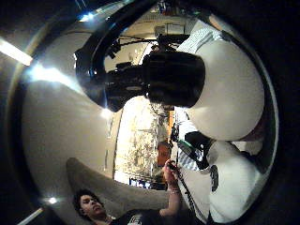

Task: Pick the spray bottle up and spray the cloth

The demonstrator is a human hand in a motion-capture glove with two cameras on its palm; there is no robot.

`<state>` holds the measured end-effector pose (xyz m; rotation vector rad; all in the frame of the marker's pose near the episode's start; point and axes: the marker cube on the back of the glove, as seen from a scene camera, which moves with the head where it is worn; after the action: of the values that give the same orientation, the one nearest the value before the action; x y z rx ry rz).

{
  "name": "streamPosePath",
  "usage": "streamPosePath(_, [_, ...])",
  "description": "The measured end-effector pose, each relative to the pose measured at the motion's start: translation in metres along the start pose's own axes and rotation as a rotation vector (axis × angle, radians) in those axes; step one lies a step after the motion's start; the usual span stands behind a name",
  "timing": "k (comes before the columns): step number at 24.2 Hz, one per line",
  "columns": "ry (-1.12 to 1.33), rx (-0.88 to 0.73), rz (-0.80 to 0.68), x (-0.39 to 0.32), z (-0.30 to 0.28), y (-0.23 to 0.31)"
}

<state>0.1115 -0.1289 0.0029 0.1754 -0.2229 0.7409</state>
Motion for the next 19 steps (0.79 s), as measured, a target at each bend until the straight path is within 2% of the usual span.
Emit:
streamPosePath(12, [0.065,-0.024,0.006,-0.004,0.009,-0.033])
streamPosePath(19, [-0.121,-0.061,-0.029,-0.009,0.015,-0.029])
